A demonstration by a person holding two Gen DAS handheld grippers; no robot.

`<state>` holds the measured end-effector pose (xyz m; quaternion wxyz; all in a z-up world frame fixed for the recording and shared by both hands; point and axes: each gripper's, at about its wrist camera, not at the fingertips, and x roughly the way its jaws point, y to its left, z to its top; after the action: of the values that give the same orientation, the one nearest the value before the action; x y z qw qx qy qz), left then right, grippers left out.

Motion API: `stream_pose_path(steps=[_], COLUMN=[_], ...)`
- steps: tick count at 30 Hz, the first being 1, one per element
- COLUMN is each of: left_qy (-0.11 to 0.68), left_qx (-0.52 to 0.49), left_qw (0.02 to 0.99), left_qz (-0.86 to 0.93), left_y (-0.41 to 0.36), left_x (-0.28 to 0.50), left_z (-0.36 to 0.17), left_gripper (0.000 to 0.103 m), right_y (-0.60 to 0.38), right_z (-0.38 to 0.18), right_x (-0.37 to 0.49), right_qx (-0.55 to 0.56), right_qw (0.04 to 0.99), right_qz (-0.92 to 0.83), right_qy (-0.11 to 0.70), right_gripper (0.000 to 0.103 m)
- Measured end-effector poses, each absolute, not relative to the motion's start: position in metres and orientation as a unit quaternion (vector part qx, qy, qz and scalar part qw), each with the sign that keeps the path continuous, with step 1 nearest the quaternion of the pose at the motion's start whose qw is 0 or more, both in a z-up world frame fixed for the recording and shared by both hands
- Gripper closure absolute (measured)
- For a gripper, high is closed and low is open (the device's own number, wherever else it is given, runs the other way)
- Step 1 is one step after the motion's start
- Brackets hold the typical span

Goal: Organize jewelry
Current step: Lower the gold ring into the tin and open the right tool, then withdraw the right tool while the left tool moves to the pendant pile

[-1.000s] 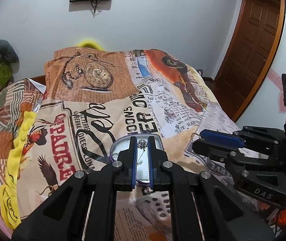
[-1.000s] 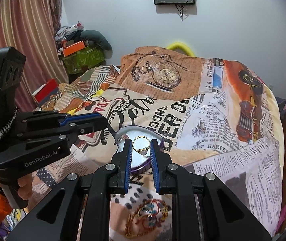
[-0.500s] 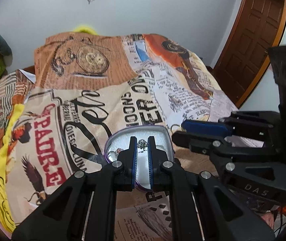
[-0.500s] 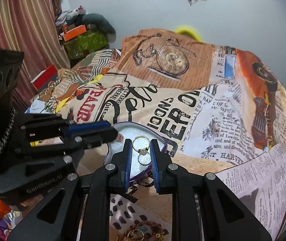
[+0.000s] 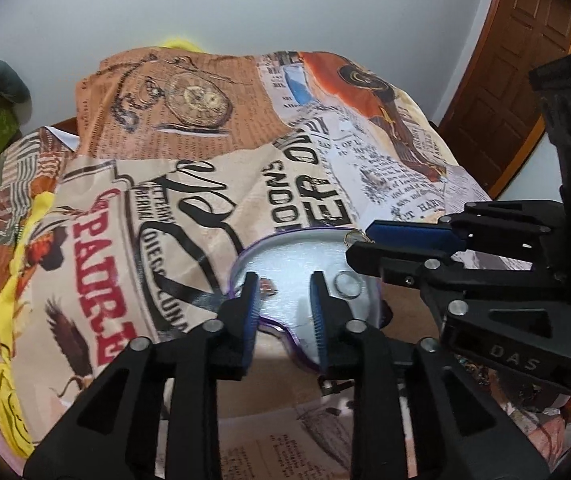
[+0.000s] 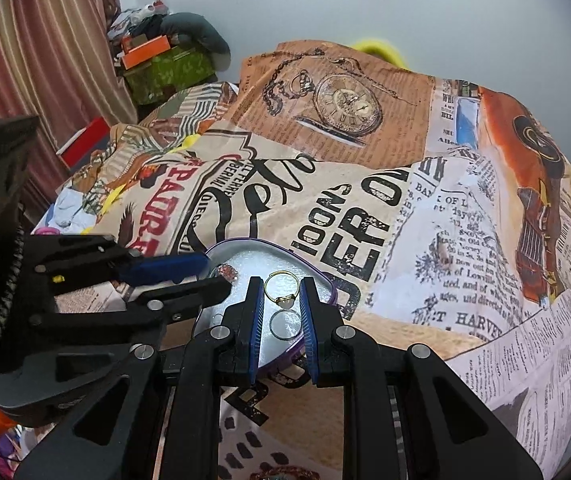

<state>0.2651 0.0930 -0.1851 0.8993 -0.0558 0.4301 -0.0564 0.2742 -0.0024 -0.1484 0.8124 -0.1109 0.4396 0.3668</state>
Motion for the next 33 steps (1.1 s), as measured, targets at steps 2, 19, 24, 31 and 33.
stream_pose_path(steps=[2, 19, 24, 31, 33], left_qy=[0.428, 0.429, 0.429, 0.418, 0.414], left_qx=[-0.049, -0.041, -0.038, -0.033, -0.032], left_qw=[0.901, 0.902, 0.902, 0.907, 0.909], left_qz=[-0.050, -0.015, -0.013, -0.023, -0.028], left_y=[0.096, 0.111, 0.107, 0.092, 0.086], left_x=[0.263, 0.242, 0.235, 0.220, 0.214], left_z=[-0.184, -0.182, -0.176, -0.155, -0.149], left_gripper=[0.076, 0.061, 0.061, 0.061, 0.059], right_y=[0.001, 0.016, 0.000, -0.033, -0.042], right_z=[-0.151, -0.160, -0.140, -0.104, -0.097], right_x=[0.275, 0.266, 0.259, 0.243, 0.236], right_qx=[-0.115, -0.176, -0.154, -0.123, -0.118], right_qw=[0.809, 0.794, 0.809, 0.838, 0.844], right_qz=[0.369, 0.368, 0.366, 0.346, 0.343], right_qy=[0.443, 0.450, 0.433, 0.404, 0.396], right_gripper=[0.087, 0.078, 0.074, 0.073, 0.073])
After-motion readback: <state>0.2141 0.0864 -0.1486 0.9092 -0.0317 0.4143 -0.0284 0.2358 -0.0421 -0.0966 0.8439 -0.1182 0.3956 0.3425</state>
